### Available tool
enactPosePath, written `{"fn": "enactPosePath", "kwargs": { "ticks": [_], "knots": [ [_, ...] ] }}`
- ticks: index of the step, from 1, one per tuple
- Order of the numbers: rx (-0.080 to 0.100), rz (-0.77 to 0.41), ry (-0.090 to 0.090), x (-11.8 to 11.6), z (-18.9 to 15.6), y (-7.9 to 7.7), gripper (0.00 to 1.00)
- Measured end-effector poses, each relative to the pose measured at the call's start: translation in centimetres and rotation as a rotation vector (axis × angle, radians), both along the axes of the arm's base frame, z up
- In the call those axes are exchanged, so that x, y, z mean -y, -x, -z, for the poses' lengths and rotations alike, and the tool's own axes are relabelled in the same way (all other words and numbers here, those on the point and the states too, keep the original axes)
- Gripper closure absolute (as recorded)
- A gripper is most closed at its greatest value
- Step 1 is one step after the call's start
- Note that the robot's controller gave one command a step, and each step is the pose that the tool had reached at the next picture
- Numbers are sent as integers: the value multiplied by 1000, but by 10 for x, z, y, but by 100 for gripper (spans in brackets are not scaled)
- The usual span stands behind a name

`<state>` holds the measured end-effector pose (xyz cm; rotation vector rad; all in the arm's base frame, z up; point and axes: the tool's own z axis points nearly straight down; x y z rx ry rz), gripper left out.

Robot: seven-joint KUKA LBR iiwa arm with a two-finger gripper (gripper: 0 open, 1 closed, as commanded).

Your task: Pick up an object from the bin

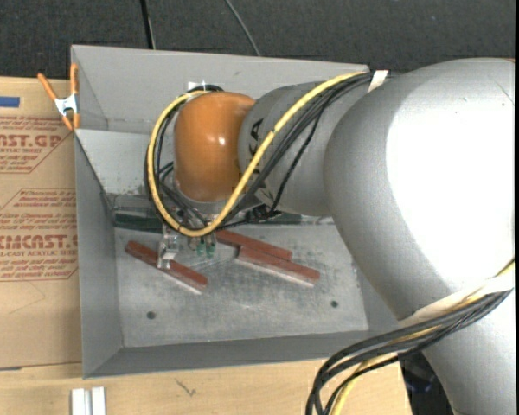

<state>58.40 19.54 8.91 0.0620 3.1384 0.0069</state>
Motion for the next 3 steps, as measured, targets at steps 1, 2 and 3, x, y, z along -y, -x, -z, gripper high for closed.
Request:
{"fn": "enactPosePath", "kwargs": {
  "ticks": [1, 2, 3],
  "knots": [
    [0, -136, 3, 15, -84, -5, 100],
    [0, -136, 3, 15, -84, -5, 0],
    [0, -136, 3, 15, -84, -5, 0]
  ]
}}
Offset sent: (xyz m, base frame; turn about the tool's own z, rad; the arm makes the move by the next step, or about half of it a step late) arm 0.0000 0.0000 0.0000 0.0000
